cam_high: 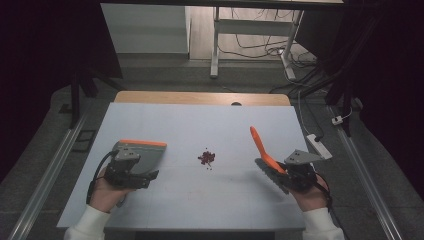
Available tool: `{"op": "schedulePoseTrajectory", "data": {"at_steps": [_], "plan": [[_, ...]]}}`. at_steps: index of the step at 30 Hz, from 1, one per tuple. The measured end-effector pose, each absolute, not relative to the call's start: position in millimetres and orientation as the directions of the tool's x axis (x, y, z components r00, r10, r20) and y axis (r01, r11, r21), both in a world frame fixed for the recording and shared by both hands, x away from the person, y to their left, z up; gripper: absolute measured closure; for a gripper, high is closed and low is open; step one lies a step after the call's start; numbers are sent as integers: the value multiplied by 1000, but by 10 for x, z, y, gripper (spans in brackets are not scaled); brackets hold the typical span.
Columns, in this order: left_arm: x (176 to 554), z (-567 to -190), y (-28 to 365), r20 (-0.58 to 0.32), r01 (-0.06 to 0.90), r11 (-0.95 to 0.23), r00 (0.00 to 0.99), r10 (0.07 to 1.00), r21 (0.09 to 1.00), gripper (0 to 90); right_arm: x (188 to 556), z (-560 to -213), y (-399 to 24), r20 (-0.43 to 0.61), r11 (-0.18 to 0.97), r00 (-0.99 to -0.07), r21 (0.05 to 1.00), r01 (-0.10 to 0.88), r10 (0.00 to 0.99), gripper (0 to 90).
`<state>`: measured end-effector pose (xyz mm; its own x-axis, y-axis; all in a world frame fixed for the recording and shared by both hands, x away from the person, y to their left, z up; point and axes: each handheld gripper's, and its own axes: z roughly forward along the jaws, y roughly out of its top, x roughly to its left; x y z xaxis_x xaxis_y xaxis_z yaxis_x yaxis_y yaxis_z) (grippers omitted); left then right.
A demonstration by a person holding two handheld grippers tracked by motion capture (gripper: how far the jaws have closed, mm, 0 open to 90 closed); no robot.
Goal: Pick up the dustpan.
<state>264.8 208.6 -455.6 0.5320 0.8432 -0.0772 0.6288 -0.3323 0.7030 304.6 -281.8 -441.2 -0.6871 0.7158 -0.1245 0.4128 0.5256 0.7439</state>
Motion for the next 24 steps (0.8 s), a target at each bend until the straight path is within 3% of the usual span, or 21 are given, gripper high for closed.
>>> {"op": "schedulePoseTrajectory", "data": {"at_steps": [20,24], "plan": [[2611,-4636,2525,-136,757,-206,362,922,620,193,3076,-4504,-2779,-132,548,-690,718,429,712,703],[2627,-4730,2471,-140,819,-217,337,931,531,171,3077,-4510,-2774,-133,551,-691,716,429,711,703]]}}
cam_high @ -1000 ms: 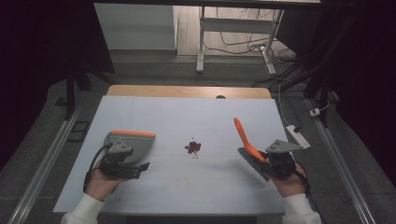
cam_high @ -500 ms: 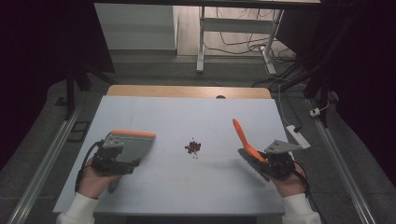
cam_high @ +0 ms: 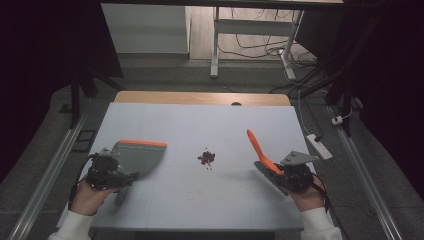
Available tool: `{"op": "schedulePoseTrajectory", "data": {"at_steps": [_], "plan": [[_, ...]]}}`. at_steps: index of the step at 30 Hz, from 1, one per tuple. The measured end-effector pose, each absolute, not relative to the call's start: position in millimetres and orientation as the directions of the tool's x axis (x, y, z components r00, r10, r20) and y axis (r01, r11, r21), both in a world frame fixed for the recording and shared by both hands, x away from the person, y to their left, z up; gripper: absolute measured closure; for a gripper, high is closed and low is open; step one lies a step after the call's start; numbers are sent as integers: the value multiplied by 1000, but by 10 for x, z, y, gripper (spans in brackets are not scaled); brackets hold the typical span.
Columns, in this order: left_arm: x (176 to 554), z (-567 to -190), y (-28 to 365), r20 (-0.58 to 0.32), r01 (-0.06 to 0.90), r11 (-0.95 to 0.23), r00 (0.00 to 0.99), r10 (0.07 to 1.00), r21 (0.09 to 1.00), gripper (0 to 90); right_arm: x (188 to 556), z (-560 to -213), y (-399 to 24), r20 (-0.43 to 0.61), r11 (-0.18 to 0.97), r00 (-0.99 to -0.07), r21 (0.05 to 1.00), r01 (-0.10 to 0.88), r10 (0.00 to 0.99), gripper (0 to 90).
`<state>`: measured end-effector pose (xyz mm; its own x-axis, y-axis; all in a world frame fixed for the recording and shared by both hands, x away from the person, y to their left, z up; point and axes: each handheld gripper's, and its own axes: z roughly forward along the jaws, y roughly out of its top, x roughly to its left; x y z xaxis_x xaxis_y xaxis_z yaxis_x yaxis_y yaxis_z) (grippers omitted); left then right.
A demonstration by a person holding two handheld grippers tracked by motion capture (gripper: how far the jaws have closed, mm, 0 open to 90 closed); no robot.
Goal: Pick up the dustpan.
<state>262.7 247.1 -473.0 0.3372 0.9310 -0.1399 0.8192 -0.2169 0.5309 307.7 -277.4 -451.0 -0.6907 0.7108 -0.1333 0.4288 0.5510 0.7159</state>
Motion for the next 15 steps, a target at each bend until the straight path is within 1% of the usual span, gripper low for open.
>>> {"op": "schedulePoseTrajectory", "data": {"at_steps": [3,8,12,15], "plan": [[2645,-4783,2472,-149,836,-210,325,934,507,147,3074,-4515,-2764,-134,555,-694,712,429,708,703],[2636,-4805,2536,-167,848,-179,297,940,499,145,3076,-4524,-2766,-137,558,-693,711,429,708,703],[2634,-4883,2603,-171,874,-145,249,953,465,139,3073,-4529,-2771,-140,556,-690,713,428,710,703],[2651,-4924,2591,-185,881,-141,247,951,452,139,3073,-4530,-2765,-140,556,-689,713,428,711,703]]}}
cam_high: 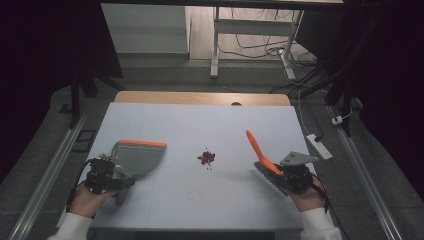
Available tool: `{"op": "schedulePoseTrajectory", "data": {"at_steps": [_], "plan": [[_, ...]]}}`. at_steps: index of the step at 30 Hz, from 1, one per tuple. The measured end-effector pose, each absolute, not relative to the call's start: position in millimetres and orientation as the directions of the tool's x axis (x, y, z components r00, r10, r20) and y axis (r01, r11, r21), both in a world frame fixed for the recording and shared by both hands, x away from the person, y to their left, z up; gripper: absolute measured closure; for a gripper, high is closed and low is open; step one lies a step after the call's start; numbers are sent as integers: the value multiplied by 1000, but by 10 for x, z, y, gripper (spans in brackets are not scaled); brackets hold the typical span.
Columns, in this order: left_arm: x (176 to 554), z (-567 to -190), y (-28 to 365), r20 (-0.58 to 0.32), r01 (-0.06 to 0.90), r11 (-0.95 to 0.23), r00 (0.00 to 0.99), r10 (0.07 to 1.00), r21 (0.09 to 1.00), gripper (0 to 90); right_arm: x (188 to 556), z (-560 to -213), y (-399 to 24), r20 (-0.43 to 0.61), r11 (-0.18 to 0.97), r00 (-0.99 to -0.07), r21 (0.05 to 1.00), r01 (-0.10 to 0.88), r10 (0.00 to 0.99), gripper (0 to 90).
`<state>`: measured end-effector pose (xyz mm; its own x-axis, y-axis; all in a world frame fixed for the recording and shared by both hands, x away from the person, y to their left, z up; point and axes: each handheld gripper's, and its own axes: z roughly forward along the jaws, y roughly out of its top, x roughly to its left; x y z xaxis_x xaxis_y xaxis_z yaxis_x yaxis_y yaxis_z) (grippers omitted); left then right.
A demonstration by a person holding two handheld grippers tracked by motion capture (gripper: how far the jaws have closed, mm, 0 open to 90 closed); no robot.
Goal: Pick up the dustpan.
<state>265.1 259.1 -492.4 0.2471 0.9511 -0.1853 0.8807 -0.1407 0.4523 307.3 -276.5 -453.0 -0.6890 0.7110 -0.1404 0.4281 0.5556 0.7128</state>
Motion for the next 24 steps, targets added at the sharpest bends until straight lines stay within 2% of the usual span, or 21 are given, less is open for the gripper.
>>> {"op": "schedulePoseTrajectory", "data": {"at_steps": [11,24], "plan": [[2716,-5069,2562,-201,901,-144,242,949,409,144,3076,-4550,-2745,-142,563,-692,706,430,707,703],[2796,-5214,2525,-223,909,-87,191,956,409,300,3084,-4575,-2724,-143,569,-694,698,434,705,702]]}}
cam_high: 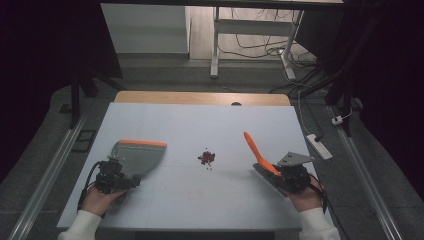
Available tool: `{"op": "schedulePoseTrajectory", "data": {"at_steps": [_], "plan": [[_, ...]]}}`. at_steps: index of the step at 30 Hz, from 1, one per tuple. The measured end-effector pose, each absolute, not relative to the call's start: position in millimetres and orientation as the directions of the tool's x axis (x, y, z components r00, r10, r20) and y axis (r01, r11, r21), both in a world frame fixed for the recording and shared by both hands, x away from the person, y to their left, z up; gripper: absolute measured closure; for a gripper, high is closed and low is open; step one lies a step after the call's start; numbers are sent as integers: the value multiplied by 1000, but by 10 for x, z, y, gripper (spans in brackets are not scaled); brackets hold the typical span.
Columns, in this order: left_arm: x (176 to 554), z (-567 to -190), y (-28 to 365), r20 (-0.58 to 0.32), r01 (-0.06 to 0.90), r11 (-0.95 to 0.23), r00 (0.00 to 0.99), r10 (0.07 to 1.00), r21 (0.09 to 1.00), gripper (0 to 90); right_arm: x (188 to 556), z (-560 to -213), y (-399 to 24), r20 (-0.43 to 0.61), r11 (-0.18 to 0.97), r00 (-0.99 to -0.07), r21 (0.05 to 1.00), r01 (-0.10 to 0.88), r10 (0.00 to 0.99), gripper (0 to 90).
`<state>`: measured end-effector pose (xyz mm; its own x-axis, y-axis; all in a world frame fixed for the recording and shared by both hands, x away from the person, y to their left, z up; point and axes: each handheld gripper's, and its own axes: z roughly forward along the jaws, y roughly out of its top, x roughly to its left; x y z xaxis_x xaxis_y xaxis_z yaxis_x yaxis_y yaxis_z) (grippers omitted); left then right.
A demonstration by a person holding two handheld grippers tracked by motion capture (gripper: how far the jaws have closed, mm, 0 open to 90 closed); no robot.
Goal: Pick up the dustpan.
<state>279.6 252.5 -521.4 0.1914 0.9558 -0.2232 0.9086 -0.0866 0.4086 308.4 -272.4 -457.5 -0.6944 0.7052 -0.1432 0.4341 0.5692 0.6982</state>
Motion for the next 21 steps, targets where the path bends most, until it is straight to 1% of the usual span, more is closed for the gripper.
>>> {"op": "schedulePoseTrajectory", "data": {"at_steps": [3,7,12,15,18,21], "plan": [[2802,-5223,2526,-226,908,-76,182,957,412,332,3083,-4578,-2715,-143,572,-697,697,433,703,702],[2803,-5219,2535,-236,906,-62,175,956,420,397,3085,-4575,-2724,-141,569,-695,698,436,705,703],[2796,-5206,2539,-253,899,-44,169,953,435,510,3082,-4577,-2719,-142,571,-696,696,436,704,702],[2793,-5212,2552,-271,900,-37,169,948,434,559,3084,-4582,-2714,-142,572,-696,695,436,704,703],[2793,-5218,2560,-267,898,-30,162,950,439,593,3087,-4589,-2710,-142,575,-698,692,437,702,702],[2795,-5222,2582,-277,898,-23,160,947,438,607,3085,-4594,-2698,-145,579,-700,689,436,699,702]]}}
